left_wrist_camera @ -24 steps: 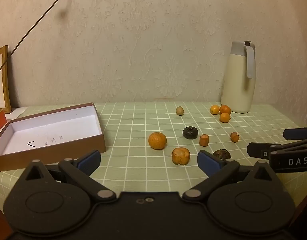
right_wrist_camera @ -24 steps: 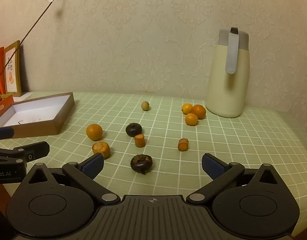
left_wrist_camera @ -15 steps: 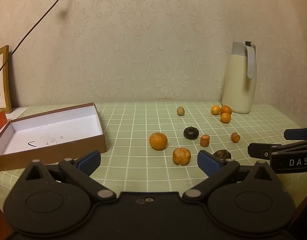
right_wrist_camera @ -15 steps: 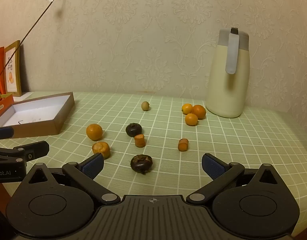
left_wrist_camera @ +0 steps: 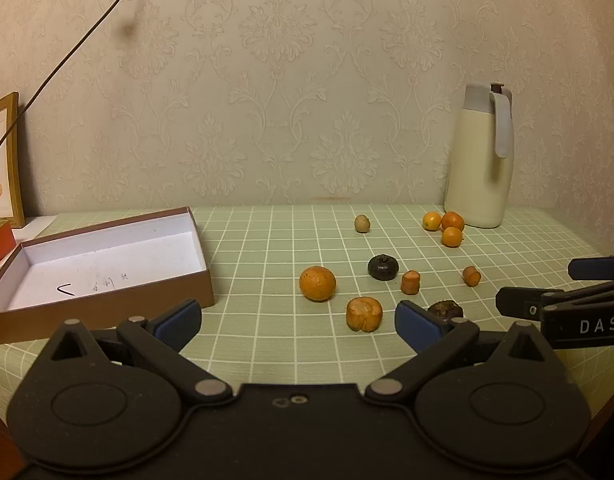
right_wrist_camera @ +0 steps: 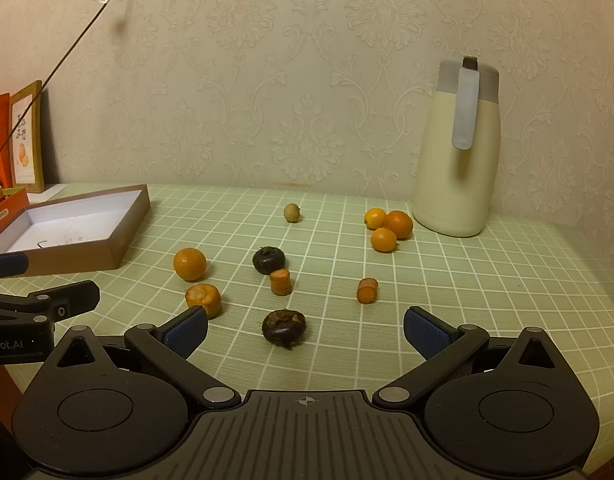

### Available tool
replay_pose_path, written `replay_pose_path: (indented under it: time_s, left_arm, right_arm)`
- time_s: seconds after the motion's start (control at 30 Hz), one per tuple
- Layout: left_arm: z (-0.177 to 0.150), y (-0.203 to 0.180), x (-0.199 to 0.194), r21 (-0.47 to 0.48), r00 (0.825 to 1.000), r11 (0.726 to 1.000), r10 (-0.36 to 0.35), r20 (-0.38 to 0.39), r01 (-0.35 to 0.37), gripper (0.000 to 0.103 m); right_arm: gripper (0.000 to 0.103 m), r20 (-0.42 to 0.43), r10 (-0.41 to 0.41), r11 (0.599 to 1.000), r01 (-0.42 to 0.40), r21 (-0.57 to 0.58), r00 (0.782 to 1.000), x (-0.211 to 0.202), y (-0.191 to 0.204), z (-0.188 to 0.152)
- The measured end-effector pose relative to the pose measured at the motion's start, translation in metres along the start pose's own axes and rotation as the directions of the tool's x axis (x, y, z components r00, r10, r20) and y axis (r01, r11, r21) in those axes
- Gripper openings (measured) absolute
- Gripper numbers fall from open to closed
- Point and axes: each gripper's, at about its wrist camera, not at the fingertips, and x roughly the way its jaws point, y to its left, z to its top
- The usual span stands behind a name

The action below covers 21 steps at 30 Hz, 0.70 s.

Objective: Organize fruits

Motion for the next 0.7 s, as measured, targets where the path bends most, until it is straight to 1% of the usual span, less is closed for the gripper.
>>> replay_pose_path:
  time_s: [0.47,0.7]
  left_arm:
    - [0.0066,0.0042,-0.0003,0.004,1.000,1.000,0.001,0.000,-0.001,0.097]
    - [0.0019,0.0007,-0.0015,0.008,1.000,1.000,0.003,0.003,-0.003,0.097]
  right_arm:
    - [0.103,0.001,0.000,1.000,0.000,0.000,1.000,-0.0002,-0.0001,0.0006]
    - [0.103,0.001,0.000,1.000,0.000,0.000,1.000,-0.0005,-0.0002,0.0009]
